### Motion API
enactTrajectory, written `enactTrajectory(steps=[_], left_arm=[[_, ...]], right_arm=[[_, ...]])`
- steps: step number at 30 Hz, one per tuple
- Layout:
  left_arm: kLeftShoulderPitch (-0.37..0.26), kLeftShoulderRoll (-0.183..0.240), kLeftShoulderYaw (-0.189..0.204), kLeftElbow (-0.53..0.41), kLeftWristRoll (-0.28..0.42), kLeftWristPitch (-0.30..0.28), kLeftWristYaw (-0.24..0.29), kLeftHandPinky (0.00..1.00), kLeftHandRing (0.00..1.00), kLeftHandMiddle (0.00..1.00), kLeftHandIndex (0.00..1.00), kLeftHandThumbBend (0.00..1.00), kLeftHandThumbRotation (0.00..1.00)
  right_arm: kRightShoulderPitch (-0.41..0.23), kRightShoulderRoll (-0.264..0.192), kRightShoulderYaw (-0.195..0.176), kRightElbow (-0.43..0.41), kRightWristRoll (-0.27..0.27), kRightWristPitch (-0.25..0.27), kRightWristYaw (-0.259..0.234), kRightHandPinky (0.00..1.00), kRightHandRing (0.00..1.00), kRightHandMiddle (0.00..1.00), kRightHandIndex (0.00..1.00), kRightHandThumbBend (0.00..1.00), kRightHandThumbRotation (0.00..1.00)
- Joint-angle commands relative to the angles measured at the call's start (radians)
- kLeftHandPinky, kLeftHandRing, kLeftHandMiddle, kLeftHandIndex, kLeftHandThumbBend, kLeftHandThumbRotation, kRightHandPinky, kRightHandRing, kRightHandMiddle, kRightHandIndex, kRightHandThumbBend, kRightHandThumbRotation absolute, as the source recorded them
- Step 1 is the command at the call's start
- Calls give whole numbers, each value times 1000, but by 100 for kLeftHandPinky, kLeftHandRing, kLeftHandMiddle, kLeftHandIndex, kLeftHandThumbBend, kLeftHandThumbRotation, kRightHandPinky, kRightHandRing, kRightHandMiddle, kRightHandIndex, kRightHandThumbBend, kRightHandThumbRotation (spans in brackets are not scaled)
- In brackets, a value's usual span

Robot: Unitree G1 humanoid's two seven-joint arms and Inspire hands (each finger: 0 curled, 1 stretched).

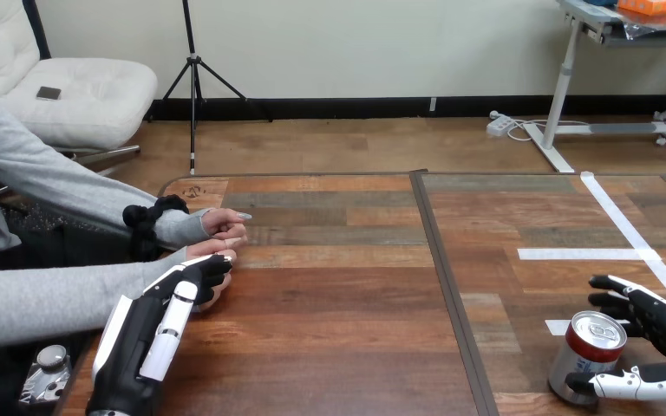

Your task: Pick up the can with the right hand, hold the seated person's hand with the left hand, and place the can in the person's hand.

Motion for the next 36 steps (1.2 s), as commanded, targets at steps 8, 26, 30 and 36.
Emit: enactTrajectory(steps=[8, 26, 30, 36], left_arm=[[-62, 7, -7, -27, -16, -12, 1, 83, 82, 79, 72, 35, 100], [-63, 10, -11, -26, -13, -24, -3, 81, 81, 79, 71, 37, 100], [-62, 10, -11, -31, -16, -18, -7, 81, 81, 79, 71, 38, 100], [-60, 9, -11, -36, -16, -16, -6, 81, 81, 79, 71, 33, 100]], right_arm=[[-43, -36, -20, -82, -30, 57, -32, 79, 79, 79, 81, 100, 0], [-58, -35, -26, -108, -54, 89, -46, 69, 70, 71, 73, 100, 0], [-58, -35, -22, -122, -70, 108, -62, 67, 68, 69, 72, 100, 0], [-65, -27, -20, -124, -80, 133, -80, 63, 64, 65, 68, 99, 0]])
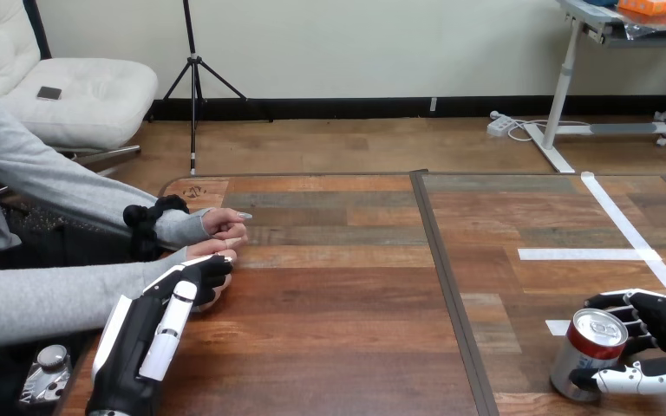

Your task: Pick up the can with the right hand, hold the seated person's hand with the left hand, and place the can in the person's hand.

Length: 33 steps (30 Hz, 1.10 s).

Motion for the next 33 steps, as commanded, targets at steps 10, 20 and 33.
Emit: enactTrajectory(steps=[10, 20, 33], left_arm=[[-57, 7, -12, -42, -10, -16, 0, 81, 82, 79, 70, 33, 100], [-57, 8, -12, -37, -3, -19, 6, 81, 82, 79, 70, 33, 100], [-64, 8, -10, -25, -4, -30, 5, 81, 82, 79, 68, 31, 100]], right_arm=[[-74, 0, -17, -32, 6, 4, -55, 55, 56, 58, 61, 93, 0], [-92, 0, -3, 37, -12, -60, -91, 45, 47, 50, 55, 85, 0], [-131, -7, 13, 169, -39, -165, -134, 29, 33, 39, 47, 77, 0]])
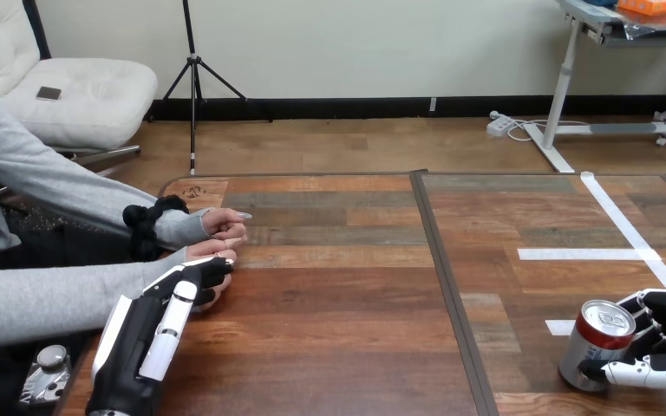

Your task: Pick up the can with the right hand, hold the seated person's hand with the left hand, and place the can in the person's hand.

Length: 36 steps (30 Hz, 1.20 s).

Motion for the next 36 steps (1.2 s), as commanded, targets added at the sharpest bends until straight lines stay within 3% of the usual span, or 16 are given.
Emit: enactTrajectory(steps=[1, 21, 36], left_arm=[[-65, 9, -11, -24, -4, -31, 3, 81, 82, 78, 68, 30, 100], [-65, 12, -13, -27, 15, -28, 16, 79, 81, 78, 66, 29, 100], [-61, 11, -15, -34, 21, -23, 22, 78, 81, 78, 66, 28, 100]], right_arm=[[-91, -8, 6, 44, -17, -54, -35, 28, 32, 39, 46, 77, 0], [-127, -14, 9, 146, -29, -161, -48, 27, 32, 38, 44, 78, 0], [-125, -14, 10, 137, -40, -155, -60, 30, 35, 40, 44, 78, 0]])
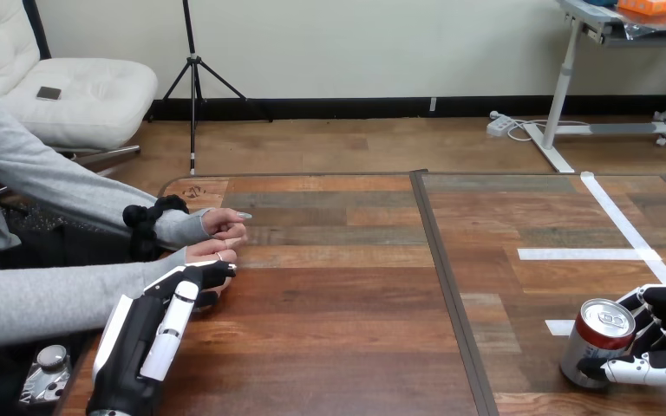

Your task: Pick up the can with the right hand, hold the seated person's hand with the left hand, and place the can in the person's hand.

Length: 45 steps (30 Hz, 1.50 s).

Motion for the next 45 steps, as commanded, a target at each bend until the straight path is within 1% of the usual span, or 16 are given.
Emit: enactTrajectory(steps=[1, 8, 16, 22, 23, 25, 27, 29, 31, 32, 34, 35, 36, 39, 43, 45], left_arm=[[-61, 11, -15, -34, 9, -19, 12, 78, 81, 78, 66, 28, 100], [-62, 13, -17, -36, 3, -17, 6, 78, 81, 78, 66, 30, 100], [-59, 13, -19, -37, 12, -17, 13, 77, 81, 78, 66, 28, 100], [-63, 18, -20, -29, 44, -54, 40, 76, 80, 77, 67, 30, 100], [-61, 27, -22, -39, 73, -59, 56, 76, 80, 77, 68, 30, 100], [-59, 37, -24, -49, 108, -63, 77, 75, 79, 77, 69, 37, 99], [-58, 57, -23, -69, 177, -87, 120, 73, 78, 76, 69, 42, 96], [-57, 75, -21, -93, 227, -105, 147, 69, 76, 74, 69, 46, 90], [-57, 89, -19, -112, 258, -116, 163, 65, 73, 73, 68, 49, 83], [-49, 100, -15, -153, 282, -98, 168, 63, 73, 73, 68, 50, 80], [-39, 110, -12, -200, 309, -72, 176, 61, 71, 73, 69, 59, 73], [-30, 120, -6, -245, 332, -52, 178, 60, 71, 73, 69, 62, 70], [-26, 126, -2, -272, 347, -39, 180, 58, 70, 73, 70, 74, 65], [-10, 131, 16, -359, 387, 8, 190, 56, 69, 73, 70, 85, 59], [-2, 140, 37, -431, 440, 37, 219, 53, 68, 73, 71, 94, 54], [-5, 153, 50, -464, 473, 46, 234, 52, 67, 73, 71, 96, 52]], right_arm=[[-64, -13, 4, -10, -1, -19, -20, 30, 35, 40, 44, 78, 0], [-70, -14, 6, 5, -4, -33, -23, 29, 34, 40, 45, 78, 0], [-74, -9, 2, 16, 8, -55, -17, 28, 33, 39, 45, 79, 0], [-71, -4, -2, -7, 15, -53, -15, 27, 33, 38, 44, 81, 0], [-69, -2, -4, -17, 23, -49, -8, 28, 33, 39, 43, 81, 0], [-68, 1, -6, -28, 33, -44, 0, 28, 33, 39, 43, 81, 0], [-70, 0, -5, -33, 41, -53, 10, 28, 33, 39, 43, 81, 0], [-71, 1, -5, -39, 45, -55, 13, 28, 34, 39, 43, 81, 0], [-72, 2, -5, -45, 46, -53, 14, 29, 34, 39, 43, 81, 0], [-72, 5, -7, -52, 53, -47, 19, 29, 34, 39, 43, 81, 0], [-73, 8, -9, -58, 61, -39, 25, 29, 34, 39, 43, 80, 0], [-74, 7, -6, -62, 59, -37, 28, 29, 34, 39, 43, 80, 0], [-75, 5, -4, -64, 57, -37, 29, 30, 34, 39, 44, 79, 0], [-82, 8, -2, -66, 55, -35, 29, 29, 34, 39, 44, 78, 0], [-87, 22, -7, -78, 77, -8, 45, 28, 33, 38, 44, 79, 0], [-91, 23, -3, -77, 72, -11, 42, 28, 32, 38, 44, 79, 0]])
